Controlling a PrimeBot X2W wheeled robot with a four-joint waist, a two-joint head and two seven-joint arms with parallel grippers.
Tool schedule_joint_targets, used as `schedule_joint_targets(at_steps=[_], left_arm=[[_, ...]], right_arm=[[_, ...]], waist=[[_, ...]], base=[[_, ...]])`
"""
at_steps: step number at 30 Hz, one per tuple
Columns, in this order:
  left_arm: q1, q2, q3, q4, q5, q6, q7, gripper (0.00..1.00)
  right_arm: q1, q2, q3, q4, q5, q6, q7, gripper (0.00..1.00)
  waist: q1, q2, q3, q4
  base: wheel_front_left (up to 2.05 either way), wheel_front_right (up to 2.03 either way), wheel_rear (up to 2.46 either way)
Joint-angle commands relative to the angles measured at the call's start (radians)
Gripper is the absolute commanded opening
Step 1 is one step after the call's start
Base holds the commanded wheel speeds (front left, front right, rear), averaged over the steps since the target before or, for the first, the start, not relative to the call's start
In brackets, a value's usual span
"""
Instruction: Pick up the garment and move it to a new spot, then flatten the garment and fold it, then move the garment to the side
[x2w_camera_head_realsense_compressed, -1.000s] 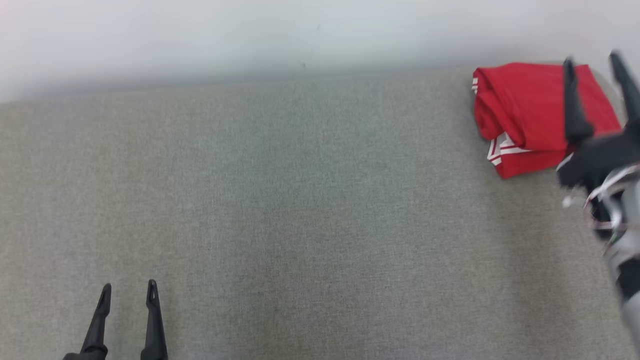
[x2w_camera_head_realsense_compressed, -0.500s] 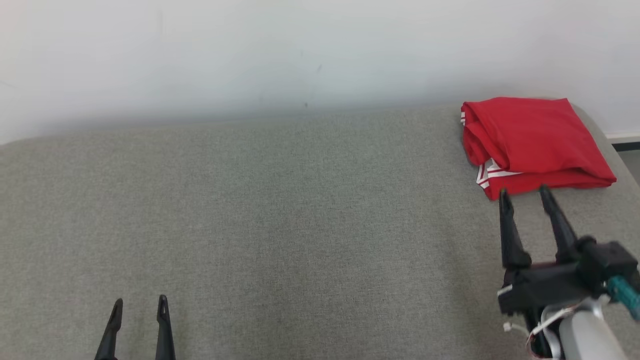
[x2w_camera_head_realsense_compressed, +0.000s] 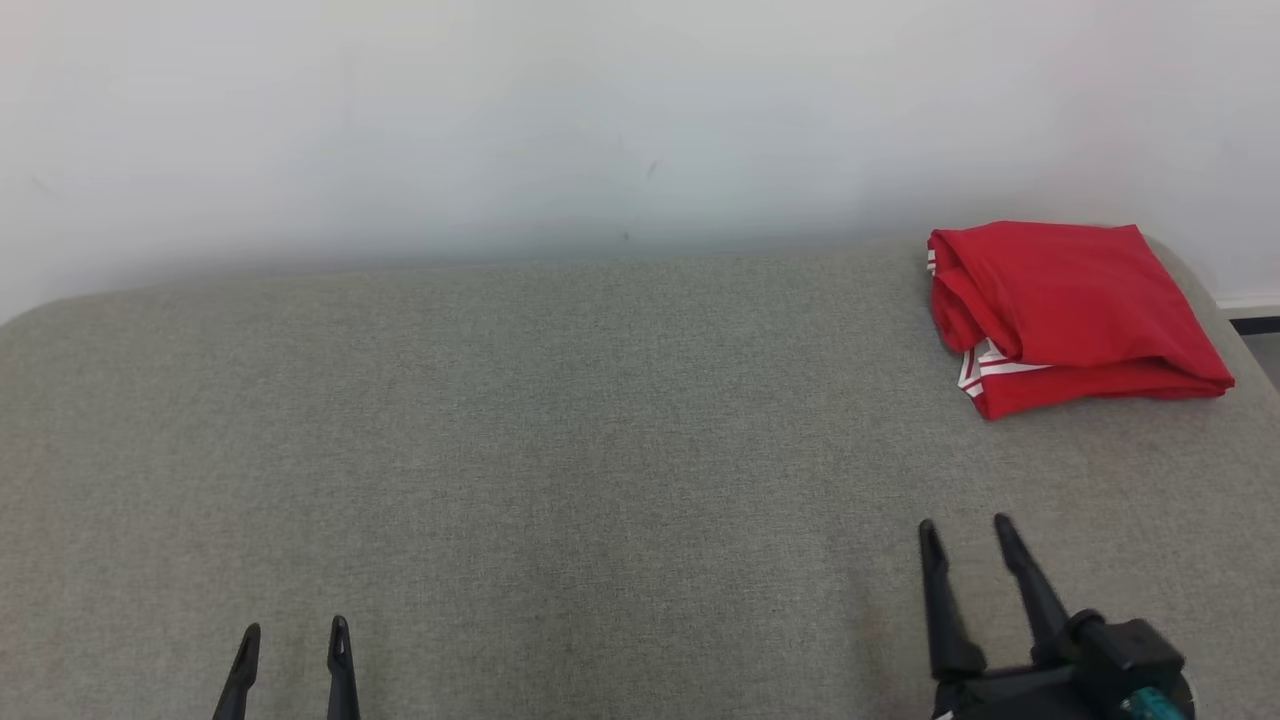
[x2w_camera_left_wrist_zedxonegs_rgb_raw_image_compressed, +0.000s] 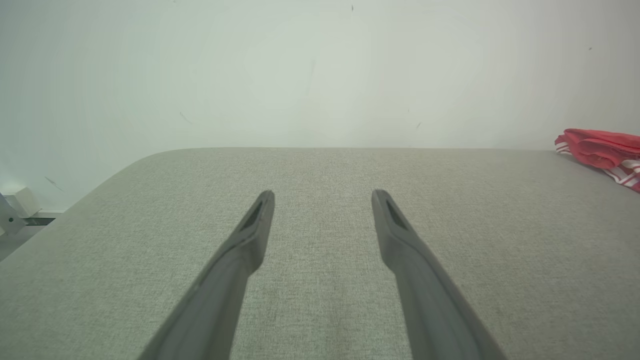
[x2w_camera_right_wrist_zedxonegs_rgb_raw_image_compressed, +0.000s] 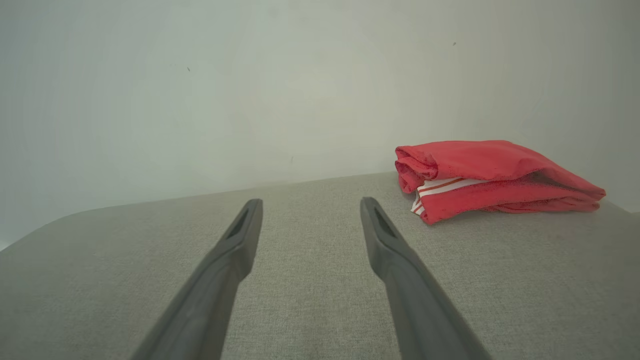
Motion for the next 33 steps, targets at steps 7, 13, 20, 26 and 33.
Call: schedule_joint_targets(at_steps=[7,13,20,26,33], left_arm=[[0.012,-0.001,-0.009,0.014,-0.012,0.001,-0.002,1.0],[0.015,-0.001,-0.009,0.023,-0.013,0.002,-0.002,1.0],[0.012,-0.001,-0.005,0.028,-0.011,0.004,-0.002,1.0],[0.013,-0.001,-0.002,0.033,-0.01,0.002,-0.002,1.0],[0.01,-0.001,-0.004,0.038,-0.003,-0.002,-0.002,1.0]], right_arm=[[0.04,0.011,0.056,0.005,-0.012,0.001,0.0,1.0],[0.041,0.016,0.074,0.019,-0.01,0.001,0.0,1.0],[0.039,0.018,0.069,0.025,-0.007,0.001,0.0,1.0],[0.04,0.019,0.073,0.027,-0.006,0.001,0.0,1.0],[0.042,0.019,0.076,0.025,-0.006,0.001,0.0,1.0]], waist=[[0.0,0.0,-0.01,0.013],[0.0,0.0,-0.016,0.019],[0.0,0.0,-0.016,0.024],[0.0,0.0,-0.015,0.023],[0.0,0.0,-0.017,0.026]], base=[[0.0,0.0,0.0],[0.0,0.0,0.0],[0.0,0.0,0.0],[0.0,0.0,0.0],[0.0,0.0,0.0]])
